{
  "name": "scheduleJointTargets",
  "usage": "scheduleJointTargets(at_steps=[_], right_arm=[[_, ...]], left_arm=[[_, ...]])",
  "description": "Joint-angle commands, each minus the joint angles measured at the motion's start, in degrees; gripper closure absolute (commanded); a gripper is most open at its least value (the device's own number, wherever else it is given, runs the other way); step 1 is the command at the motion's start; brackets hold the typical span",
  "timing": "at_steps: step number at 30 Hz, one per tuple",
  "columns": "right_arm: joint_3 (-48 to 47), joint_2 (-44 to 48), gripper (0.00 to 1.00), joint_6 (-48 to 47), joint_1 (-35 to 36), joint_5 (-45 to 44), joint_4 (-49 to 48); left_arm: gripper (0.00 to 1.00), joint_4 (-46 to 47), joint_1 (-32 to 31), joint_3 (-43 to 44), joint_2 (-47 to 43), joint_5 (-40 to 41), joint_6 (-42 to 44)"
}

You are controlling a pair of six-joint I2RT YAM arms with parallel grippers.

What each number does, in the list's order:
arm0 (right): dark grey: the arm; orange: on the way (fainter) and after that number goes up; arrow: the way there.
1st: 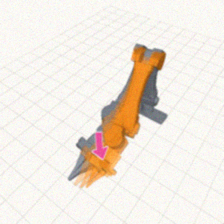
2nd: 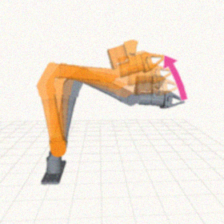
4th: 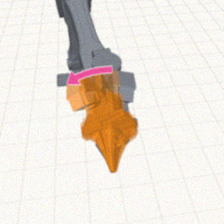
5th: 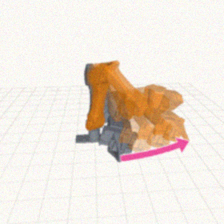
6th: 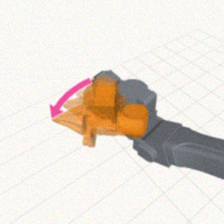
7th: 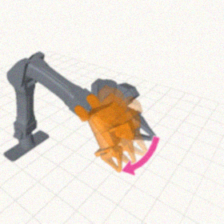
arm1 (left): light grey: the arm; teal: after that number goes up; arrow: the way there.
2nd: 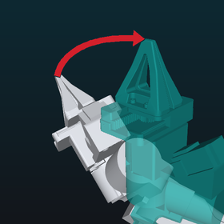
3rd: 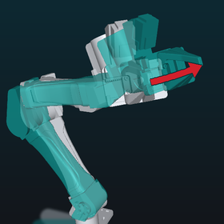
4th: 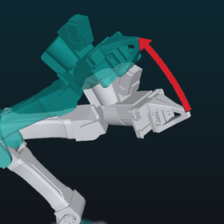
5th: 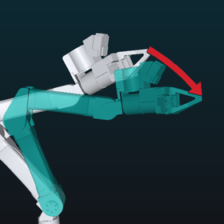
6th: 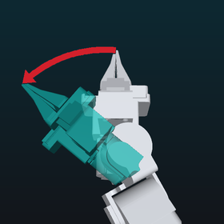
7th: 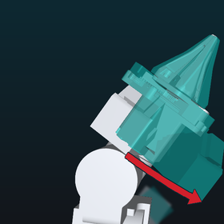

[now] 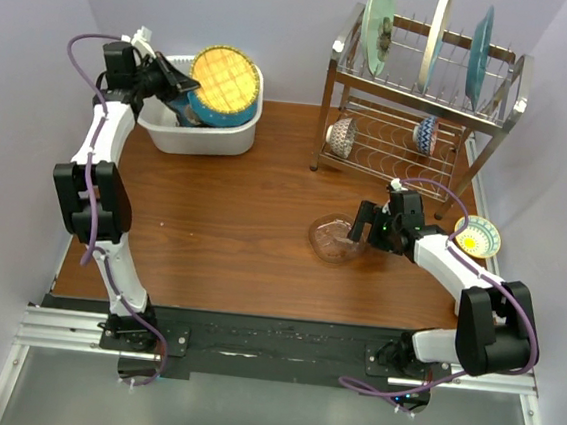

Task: Place the plates into the plastic bin on the countertop
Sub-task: Place the plate in the plastic bin.

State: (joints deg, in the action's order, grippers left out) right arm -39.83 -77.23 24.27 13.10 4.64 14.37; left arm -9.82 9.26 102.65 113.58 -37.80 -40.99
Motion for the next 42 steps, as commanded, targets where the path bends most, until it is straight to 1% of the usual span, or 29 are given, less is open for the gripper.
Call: scheduleJointTargets(at_steps=[1, 5, 16, 20, 42], right_arm=[[-1.56, 0.94, 0.01, -1.07, -0.10, -0.34, 0.22], [-1.65, 1.38, 0.01, -1.16, -0.10, -0.69, 0.57], [-1.30, 2.52, 0.01, -1.33, -0.18, -0.87, 1.27], [-1.21, 2.79, 0.01, -1.42, -0.10, -1.04, 1.36], [0.11, 3.67, 0.01, -1.16, -0.10, -0.78, 1.63]], left_arm=[[1.00, 4.55, 1.38, 4.40, 0.94, -0.61, -2.25], [1.00, 4.99, 1.82, 5.28, 2.78, -0.87, -3.22], [1.00, 2.09, 2.52, 7.29, 6.12, 5.37, 0.30], [1.00, 1.57, 2.87, 8.35, 8.41, 4.93, 0.21], [1.00, 1.56, 2.87, 9.50, 13.07, 6.34, -1.72]])
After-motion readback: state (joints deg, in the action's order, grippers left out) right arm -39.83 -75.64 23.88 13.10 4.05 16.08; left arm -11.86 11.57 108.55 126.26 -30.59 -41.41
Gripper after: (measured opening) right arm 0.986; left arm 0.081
